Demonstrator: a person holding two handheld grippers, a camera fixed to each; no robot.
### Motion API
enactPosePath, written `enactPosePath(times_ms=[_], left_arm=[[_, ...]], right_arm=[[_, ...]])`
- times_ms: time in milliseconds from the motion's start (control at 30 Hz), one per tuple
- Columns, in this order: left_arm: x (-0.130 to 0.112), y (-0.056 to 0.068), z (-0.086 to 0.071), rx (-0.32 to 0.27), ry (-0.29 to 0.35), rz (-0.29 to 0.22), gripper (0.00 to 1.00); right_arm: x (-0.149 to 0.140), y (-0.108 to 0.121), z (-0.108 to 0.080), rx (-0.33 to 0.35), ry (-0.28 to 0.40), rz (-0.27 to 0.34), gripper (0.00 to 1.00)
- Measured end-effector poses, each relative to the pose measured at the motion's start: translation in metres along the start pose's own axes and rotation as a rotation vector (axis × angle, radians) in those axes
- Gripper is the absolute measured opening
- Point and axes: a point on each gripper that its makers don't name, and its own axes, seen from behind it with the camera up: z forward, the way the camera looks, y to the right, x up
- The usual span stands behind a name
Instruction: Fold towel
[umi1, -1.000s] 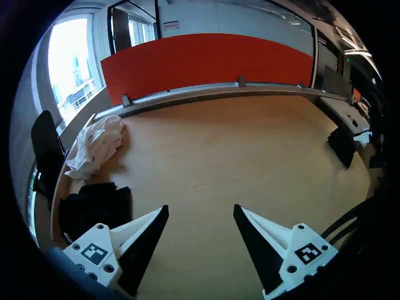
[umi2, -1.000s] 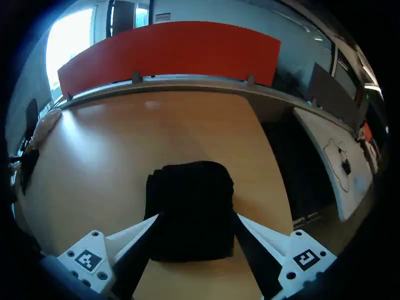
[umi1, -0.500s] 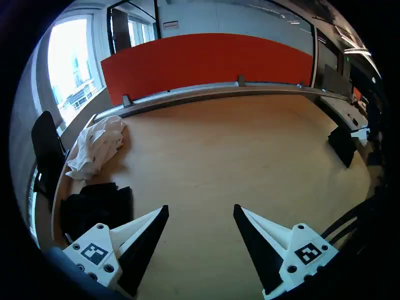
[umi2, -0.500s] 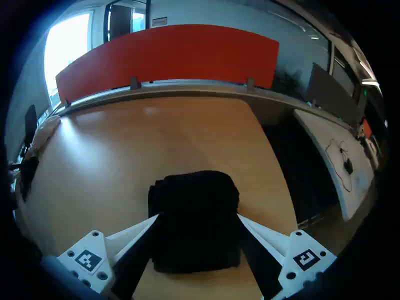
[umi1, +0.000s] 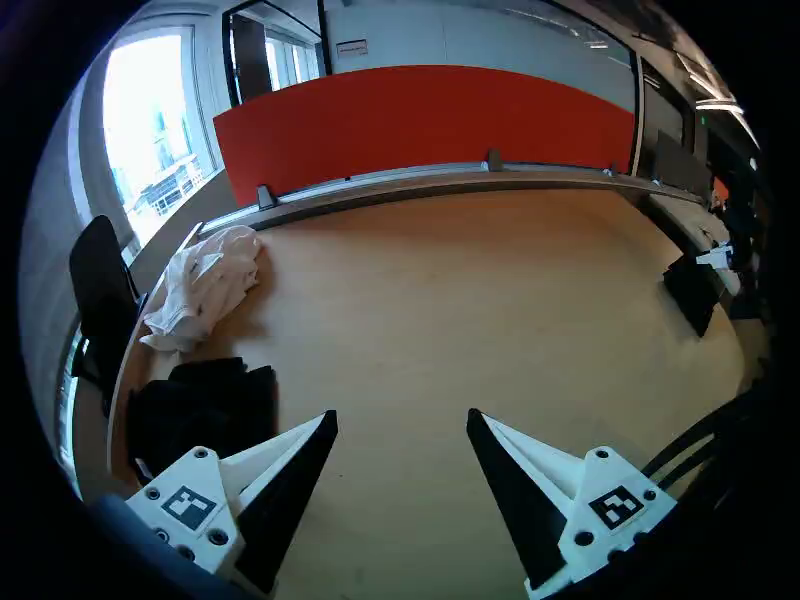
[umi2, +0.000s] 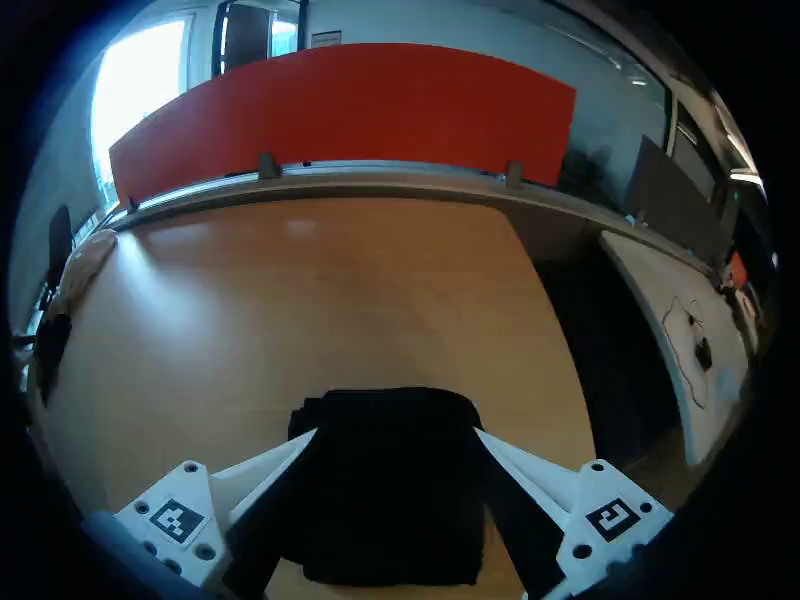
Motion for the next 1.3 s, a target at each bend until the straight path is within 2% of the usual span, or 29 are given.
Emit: enactPosePath(times_ms=[667, 967, 1300], left_arm=[[-0.012, -0.009, -0.007, 0.030, -0.020, -0.012, 0.96], [-0.014, -0.009, -0.010, 0.035, -0.022, -0.012, 0.96], [-0.013, -0.008, -0.010, 0.031, -0.017, -0.011, 0.96]], right_arm=[[-0.025, 0.001, 0.036, 0.007, -0.072, 0.005, 1.00], [-0.035, 0.003, 0.042, 0.009, -0.091, 0.005, 1.00], [-0.029, 0.003, 0.038, 0.009, -0.076, 0.006, 1.00]])
